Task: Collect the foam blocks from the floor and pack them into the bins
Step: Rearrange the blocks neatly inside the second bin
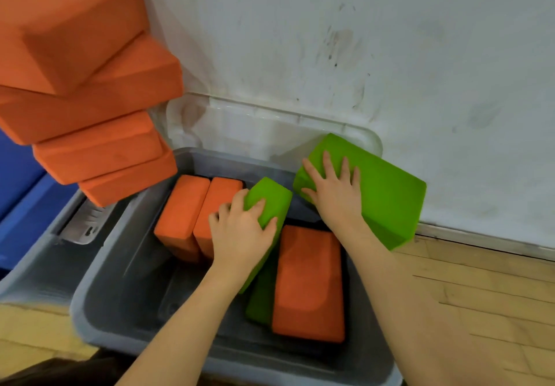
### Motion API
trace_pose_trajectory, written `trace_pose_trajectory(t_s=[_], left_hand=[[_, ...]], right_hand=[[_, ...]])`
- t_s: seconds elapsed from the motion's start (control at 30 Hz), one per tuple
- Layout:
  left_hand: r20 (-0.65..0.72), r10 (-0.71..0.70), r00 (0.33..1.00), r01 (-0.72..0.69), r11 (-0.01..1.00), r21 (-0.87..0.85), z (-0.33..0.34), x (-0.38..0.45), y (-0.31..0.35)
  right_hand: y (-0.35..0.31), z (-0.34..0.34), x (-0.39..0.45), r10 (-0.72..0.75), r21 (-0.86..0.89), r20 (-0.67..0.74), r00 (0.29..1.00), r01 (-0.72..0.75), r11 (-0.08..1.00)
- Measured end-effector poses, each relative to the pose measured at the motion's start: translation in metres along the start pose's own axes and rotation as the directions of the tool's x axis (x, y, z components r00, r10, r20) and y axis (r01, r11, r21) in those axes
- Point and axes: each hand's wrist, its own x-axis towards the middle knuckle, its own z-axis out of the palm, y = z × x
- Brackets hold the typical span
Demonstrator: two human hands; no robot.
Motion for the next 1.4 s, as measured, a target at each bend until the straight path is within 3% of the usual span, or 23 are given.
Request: trace_pose_trajectory(t_s=[0.07,0.17,0.3,0.43,0.57,0.7,0.87,0.97,1.07,1.17,1.27,1.4], left_hand=[[0.051,-0.009,0.999,0.01,1.0,-0.015,0.001,-0.007,-0.003],[0.005,-0.046,0.999,0.046,0.999,-0.029,-0.011,-0.013,-0.001],[-0.097,-0.17,0.981,0.157,0.979,-0.13,-0.048,-0.01,0.01],[-0.193,-0.186,0.963,0.155,0.975,-0.161,-0.082,-0.014,0.022],[-0.157,-0.168,0.973,0.139,0.973,-0.184,-0.088,-0.025,0.035],[0.006,-0.166,0.986,0.165,0.978,-0.129,-0.072,-0.048,0.045],[0.068,0.033,0.997,-0.031,0.999,-0.03,-0.067,-0.059,0.046],[0.251,0.22,0.943,-0.252,0.962,0.103,-0.076,-0.058,0.036],[0.371,0.217,0.903,-0.271,0.957,0.101,-0.08,-0.056,0.025],[0.318,0.242,0.917,-0.274,0.96,0.06,-0.075,-0.057,0.019],[0.152,0.326,0.933,-0.333,0.943,0.018,-0.066,-0.064,0.015],[-0.033,0.304,0.952,-0.306,0.95,-0.06,-0.074,-0.071,0.016]], right_hand=[[0.001,-0.004,-0.007,-0.014,-0.002,-0.109,0.994,0.014,1.0],[-0.002,-0.021,-0.022,-0.028,0.058,-0.285,0.958,0.047,0.997],[-0.016,-0.053,-0.046,0.052,0.314,-0.38,0.924,0.076,0.946],[-0.023,-0.074,-0.074,0.095,0.625,-0.324,0.941,0.138,0.768],[-0.018,-0.079,-0.105,0.192,0.805,-0.141,0.971,0.0,0.593],[-0.001,-0.059,-0.133,0.043,0.66,-0.15,0.988,0.068,0.748],[0.014,-0.047,-0.145,0.058,0.603,-0.03,0.998,-0.029,0.797],[0.018,-0.047,-0.142,0.012,0.542,0.021,1.0,-0.022,0.84],[0.011,-0.045,-0.14,-0.037,0.518,0.052,0.998,0.005,0.855],[0.003,-0.042,-0.139,-0.023,0.57,0.023,0.999,0.006,0.821],[0.003,-0.043,-0.137,-0.019,0.557,-0.005,1.0,0.018,0.83],[-0.004,-0.057,-0.14,0.012,0.529,-0.111,0.994,0.049,0.847]])
